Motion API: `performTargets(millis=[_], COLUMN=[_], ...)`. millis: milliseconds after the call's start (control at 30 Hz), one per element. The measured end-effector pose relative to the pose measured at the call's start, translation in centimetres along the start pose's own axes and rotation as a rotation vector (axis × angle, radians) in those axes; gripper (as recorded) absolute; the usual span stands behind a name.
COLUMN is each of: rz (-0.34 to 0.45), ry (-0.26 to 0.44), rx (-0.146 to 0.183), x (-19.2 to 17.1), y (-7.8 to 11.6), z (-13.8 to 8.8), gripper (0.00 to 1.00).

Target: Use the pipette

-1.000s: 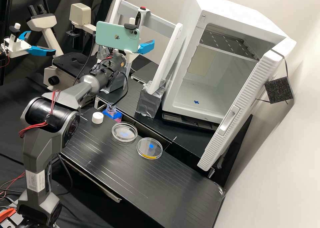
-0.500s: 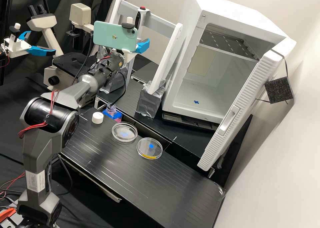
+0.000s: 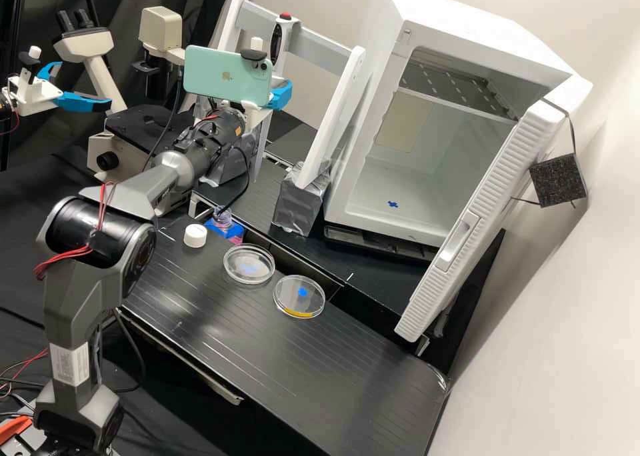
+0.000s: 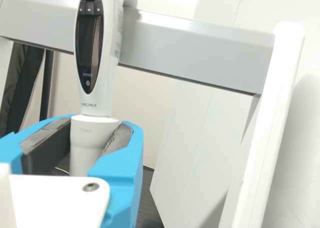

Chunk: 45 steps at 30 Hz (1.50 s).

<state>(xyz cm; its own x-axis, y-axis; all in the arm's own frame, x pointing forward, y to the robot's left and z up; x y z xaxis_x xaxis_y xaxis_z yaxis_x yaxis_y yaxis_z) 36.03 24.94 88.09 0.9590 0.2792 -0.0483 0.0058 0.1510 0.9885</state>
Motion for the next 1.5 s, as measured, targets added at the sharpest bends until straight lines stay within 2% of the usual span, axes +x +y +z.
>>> performTargets(millis=[600,667,900,933,1000,1500], rz=[-0.007,-0.011,-0.013,-0.013,-0.012,0.021], ry=[0.006,0.003,-0.003,-0.006,-0.01,-0.01], rx=[0.004,0.023,0.051,0.068,0.079,0.098], x=[-0.6,-0.7,-0.8,-0.8,-0.8,-0.3], y=[0.4,0.6,0.6,0.6,0.7,1.5], z=[-0.5,-0.6,-0.7,-0.7,-0.7,-1.2], gripper=[0.0,0.0,0.0,0.0,0.0,0.0])
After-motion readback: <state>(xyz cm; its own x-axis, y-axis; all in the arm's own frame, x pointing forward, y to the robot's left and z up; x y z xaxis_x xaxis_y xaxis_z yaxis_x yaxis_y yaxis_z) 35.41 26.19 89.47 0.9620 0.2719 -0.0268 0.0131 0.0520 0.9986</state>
